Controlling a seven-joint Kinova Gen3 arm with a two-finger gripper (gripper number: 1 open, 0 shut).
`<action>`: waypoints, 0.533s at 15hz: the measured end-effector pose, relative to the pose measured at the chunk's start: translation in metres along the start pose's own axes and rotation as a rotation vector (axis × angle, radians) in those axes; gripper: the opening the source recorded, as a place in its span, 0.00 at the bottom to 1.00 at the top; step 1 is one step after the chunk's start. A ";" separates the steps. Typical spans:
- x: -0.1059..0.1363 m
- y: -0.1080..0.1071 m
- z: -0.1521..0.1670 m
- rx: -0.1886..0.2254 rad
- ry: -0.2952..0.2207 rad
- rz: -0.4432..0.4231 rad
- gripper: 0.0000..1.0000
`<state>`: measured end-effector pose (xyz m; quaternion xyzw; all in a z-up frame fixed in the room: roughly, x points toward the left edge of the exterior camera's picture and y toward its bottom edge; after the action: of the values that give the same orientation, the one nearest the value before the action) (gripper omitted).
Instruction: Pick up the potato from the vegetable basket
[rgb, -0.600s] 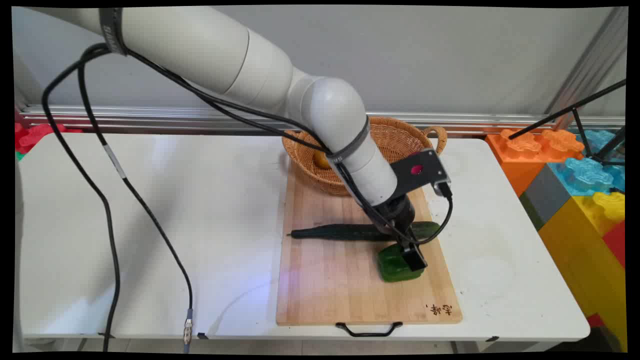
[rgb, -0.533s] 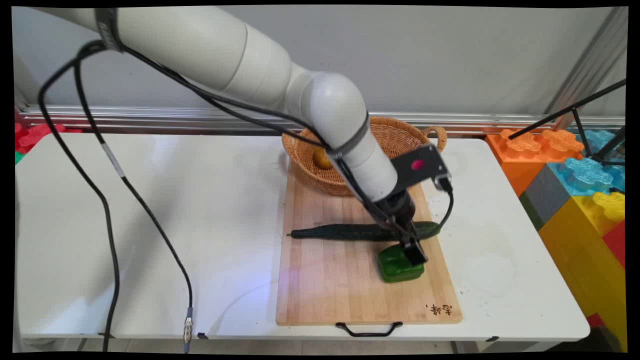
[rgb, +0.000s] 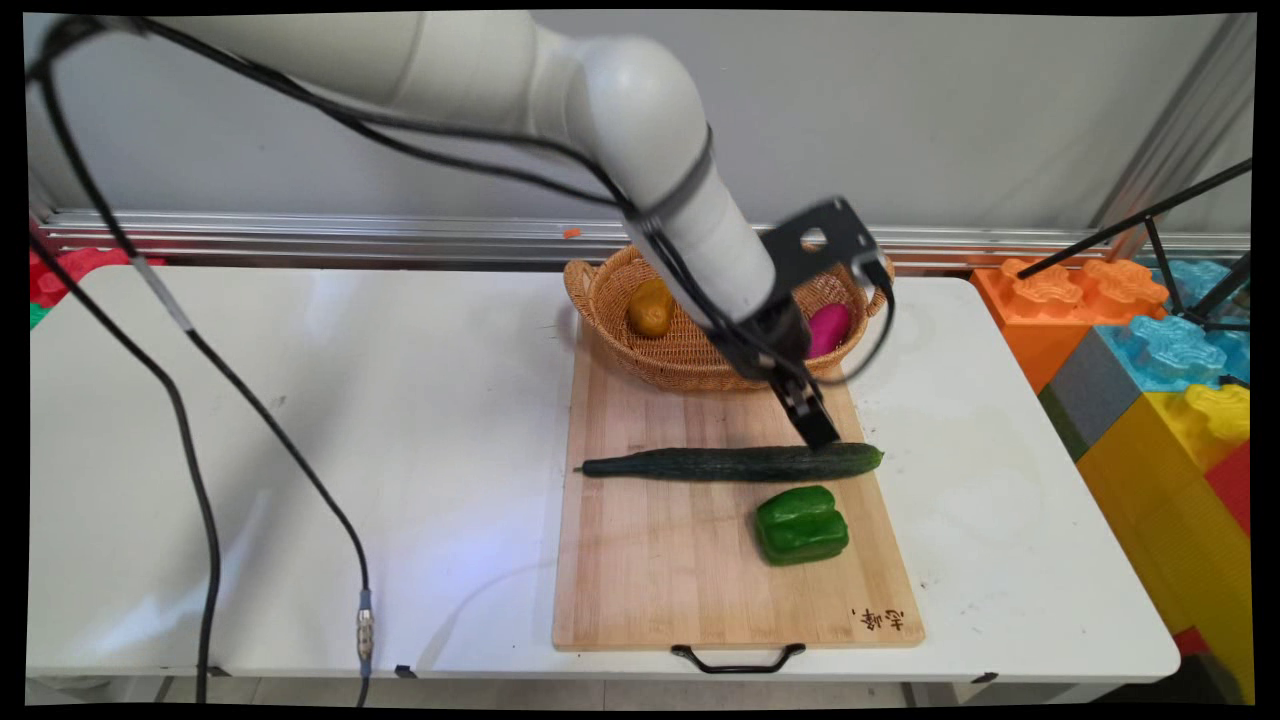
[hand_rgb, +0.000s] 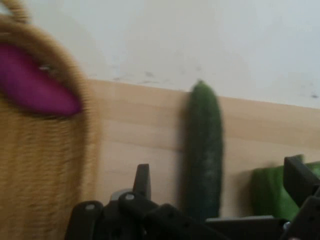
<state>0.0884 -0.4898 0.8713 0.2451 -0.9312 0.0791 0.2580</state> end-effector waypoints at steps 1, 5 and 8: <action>0.000 -0.007 -0.008 0.021 0.000 -0.016 1.00; -0.003 -0.036 -0.036 0.116 0.000 -0.096 1.00; -0.011 -0.058 -0.051 0.196 -0.003 -0.178 1.00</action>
<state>0.1483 -0.5220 0.9103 0.3507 -0.8940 0.1462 0.2375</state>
